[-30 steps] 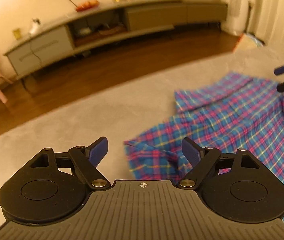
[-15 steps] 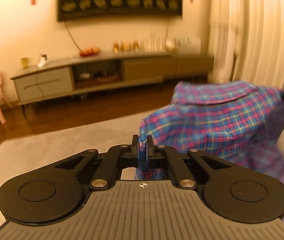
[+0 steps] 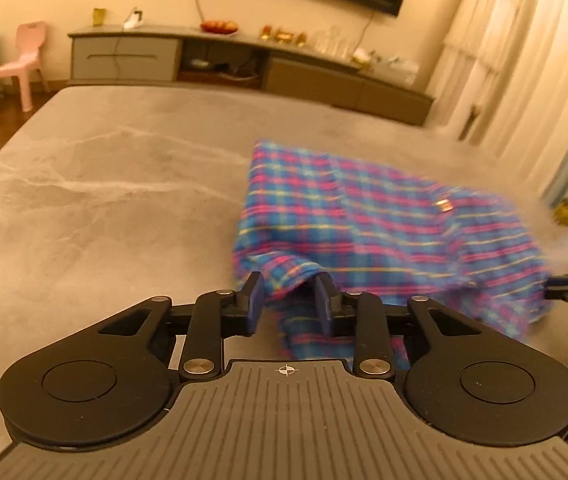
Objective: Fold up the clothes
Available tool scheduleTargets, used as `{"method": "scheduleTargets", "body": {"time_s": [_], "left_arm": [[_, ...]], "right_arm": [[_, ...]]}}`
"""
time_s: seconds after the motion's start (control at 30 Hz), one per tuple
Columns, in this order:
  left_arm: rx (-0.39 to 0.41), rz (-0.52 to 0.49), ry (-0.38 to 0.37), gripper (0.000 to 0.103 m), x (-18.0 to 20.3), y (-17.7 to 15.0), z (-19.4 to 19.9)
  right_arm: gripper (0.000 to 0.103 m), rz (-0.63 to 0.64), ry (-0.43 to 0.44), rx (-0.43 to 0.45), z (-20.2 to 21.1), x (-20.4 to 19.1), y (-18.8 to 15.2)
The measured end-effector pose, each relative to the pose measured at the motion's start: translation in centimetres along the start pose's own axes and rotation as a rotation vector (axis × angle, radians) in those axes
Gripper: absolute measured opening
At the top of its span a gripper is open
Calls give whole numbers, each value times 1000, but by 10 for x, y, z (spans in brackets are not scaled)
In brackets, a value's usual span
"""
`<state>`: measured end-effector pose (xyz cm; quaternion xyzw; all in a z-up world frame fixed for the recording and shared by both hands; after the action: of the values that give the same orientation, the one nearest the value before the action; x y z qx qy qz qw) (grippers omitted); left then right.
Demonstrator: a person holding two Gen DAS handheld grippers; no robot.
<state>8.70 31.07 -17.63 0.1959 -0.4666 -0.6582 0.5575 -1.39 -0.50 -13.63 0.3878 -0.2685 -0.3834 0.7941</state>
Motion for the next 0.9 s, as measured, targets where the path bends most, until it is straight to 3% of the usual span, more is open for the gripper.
{"method": "scheduleTargets", "body": {"time_s": [0.07,0.17,0.27,0.3,0.37,0.43,0.5,0.57,0.6,0.63,0.67,0.7,0.73,0.8,0.9], "left_arm": [[12,8,-24,28,11,3,9],[17,49,-15,34,9,3,8],[14,112,-2,42,5,1,5],[13,126,-2,42,5,1,3],[14,152,-1,49,4,2,-3],[16,182,14,53,2,4,-11],[16,215,29,55,-2,7,-21],[11,225,26,55,0,9,-30],[8,215,28,52,3,10,-34],[1,205,19,42,8,10,-36],[-7,194,9,21,12,11,-39],[-14,183,-1,7,17,12,-42],[-12,170,-7,0,23,13,-39],[-12,144,-8,0,34,13,-35],[-83,105,18,0,37,-8,-40]], "right_arm": [[30,-64,-42,6,6,12,4],[35,-254,-87,0,9,43,-2],[48,-541,-76,24,9,72,-14],[54,-600,-73,31,9,77,-18],[55,-666,-73,31,3,84,-26],[50,-704,-48,32,-6,85,-29],[18,-741,-6,39,-14,84,-28],[9,-740,-9,57,-16,85,-23],[7,-723,-6,69,-15,84,-18],[6,-700,-4,91,-11,84,-9],[6,-677,-2,113,-7,84,-1],[6,-670,-6,133,-1,86,5],[6,-662,-10,152,5,89,11],[6,-663,-26,139,8,98,11],[6,-701,-53,30,-10,105,-19]]}}
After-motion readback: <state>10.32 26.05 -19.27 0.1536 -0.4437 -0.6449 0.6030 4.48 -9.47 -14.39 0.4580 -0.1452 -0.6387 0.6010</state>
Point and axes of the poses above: each gripper's, at about its wrist camera, not at the fingertips, and z roughly against the way its jaws point, x to its right, y to its top, the point moved 9 cm from there along -z, roughly the way its jaws point, and after that the axes turned 8 degrees about x, right-handed, at the moved point
